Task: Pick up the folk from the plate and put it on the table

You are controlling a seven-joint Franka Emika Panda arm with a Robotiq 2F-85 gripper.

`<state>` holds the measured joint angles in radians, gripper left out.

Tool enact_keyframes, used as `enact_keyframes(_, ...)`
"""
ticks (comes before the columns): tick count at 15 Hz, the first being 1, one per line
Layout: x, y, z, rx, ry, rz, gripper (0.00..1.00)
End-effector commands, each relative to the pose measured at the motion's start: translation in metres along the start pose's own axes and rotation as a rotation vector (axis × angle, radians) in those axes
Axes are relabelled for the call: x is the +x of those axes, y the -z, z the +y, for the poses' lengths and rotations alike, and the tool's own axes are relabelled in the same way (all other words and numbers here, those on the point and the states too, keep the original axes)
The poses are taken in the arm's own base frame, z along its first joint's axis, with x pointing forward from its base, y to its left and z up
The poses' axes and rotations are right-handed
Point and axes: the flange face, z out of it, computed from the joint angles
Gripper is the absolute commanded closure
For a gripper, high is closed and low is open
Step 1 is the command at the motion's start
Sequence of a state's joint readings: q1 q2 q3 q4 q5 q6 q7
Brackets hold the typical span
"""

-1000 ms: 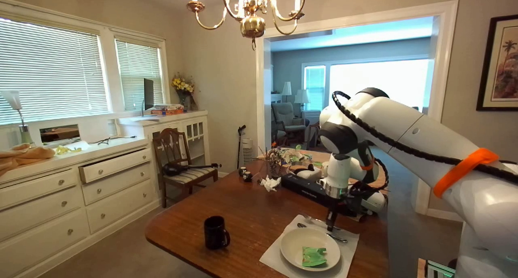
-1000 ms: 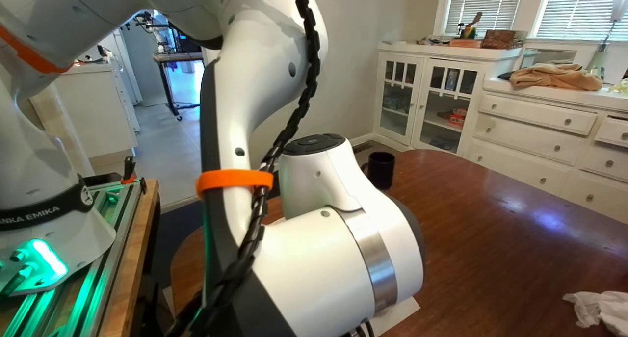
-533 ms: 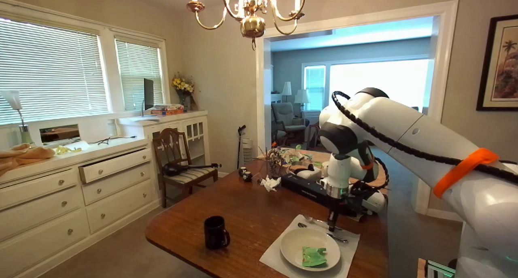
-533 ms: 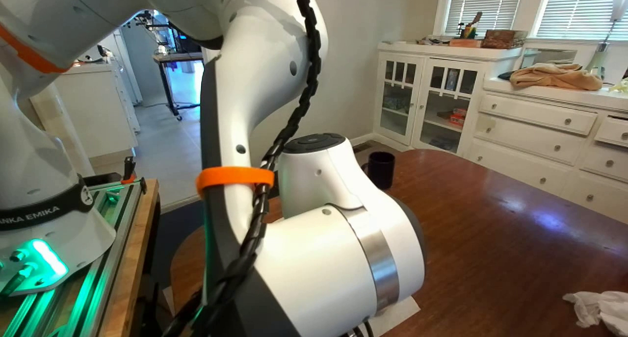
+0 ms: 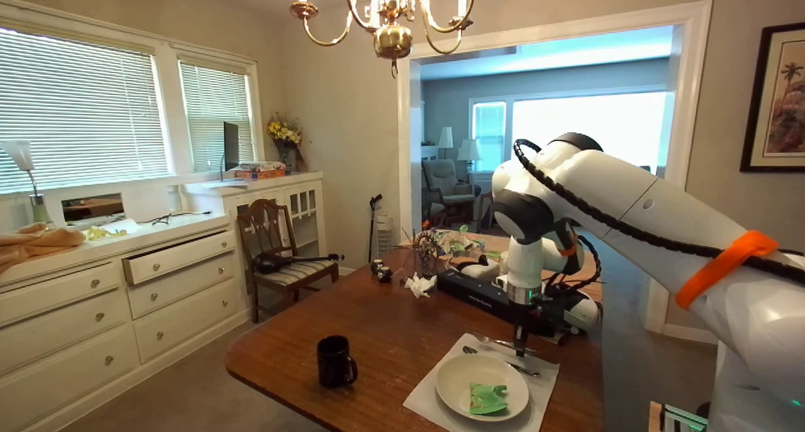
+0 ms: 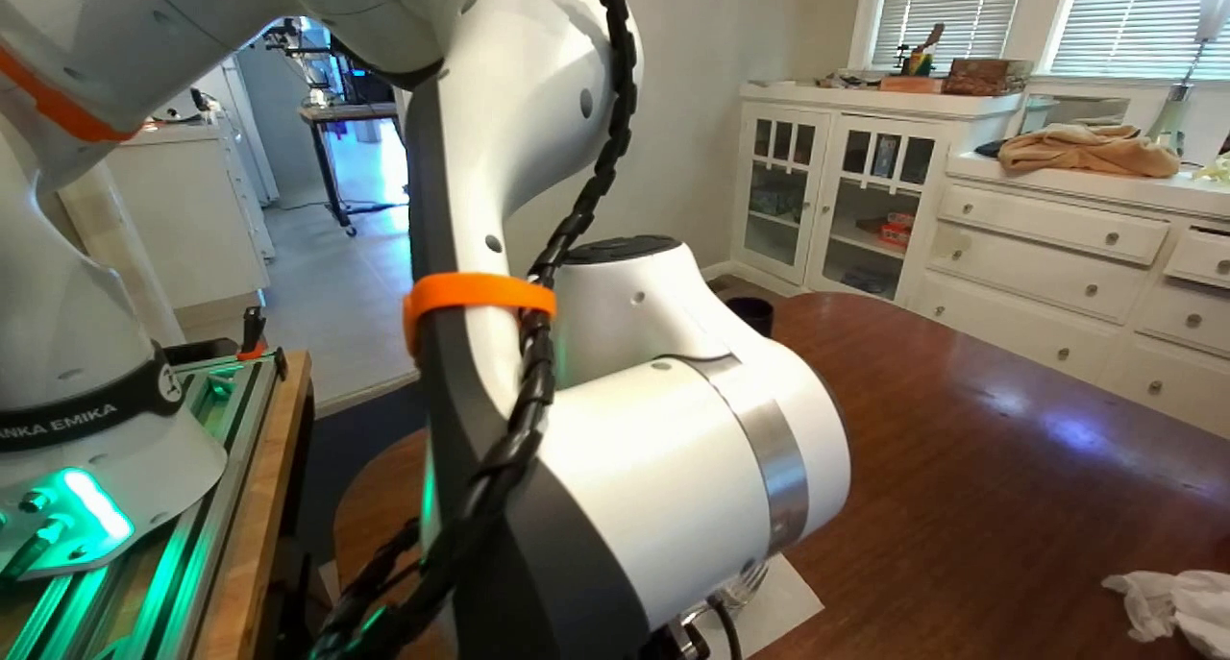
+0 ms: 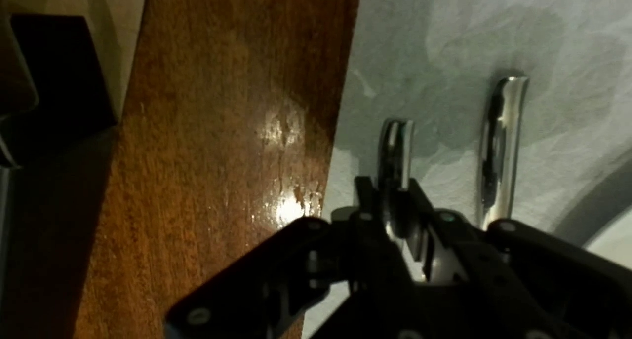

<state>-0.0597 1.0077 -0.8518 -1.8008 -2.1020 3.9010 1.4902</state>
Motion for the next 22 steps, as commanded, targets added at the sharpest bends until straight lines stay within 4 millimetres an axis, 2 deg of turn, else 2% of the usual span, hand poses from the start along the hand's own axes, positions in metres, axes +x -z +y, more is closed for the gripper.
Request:
enact_keyframes(1, 0.006, 0.003, -0.009, -0.012, 0.004, -0.052, 0.96)
enact_keyframes(6, 0.011, 0.001, -0.016, -0.021, -0.014, -0.094, 0.96)
enact_keyframes(7, 0.011, 0.001, -0.017, -0.02, -0.019, -0.103, 0.94)
enact_keyframes(8, 0.011, 0.0, -0.017, -0.021, -0.024, -0.108, 0.81)
enact_keyframes(9, 0.011, 0.0, -0.017, -0.019, -0.028, -0.114, 0.83)
enact_keyframes(14, 0.009, 0.001, -0.016, -0.015, -0.037, -0.126, 0.76)
enact_keyframes(15, 0.009, 0.004, -0.016, -0.016, -0.037, -0.123, 0.71)
enact_keyframes(16, 0.009, 0.007, -0.016, -0.016, -0.038, -0.117, 0.51)
enact_keyframes(18, 0.01, 0.018, -0.016, -0.013, -0.035, -0.082, 0.42)
enact_keyframes(22, 0.01, 0.051, -0.016, -0.001, -0.045, -0.039, 0.1)
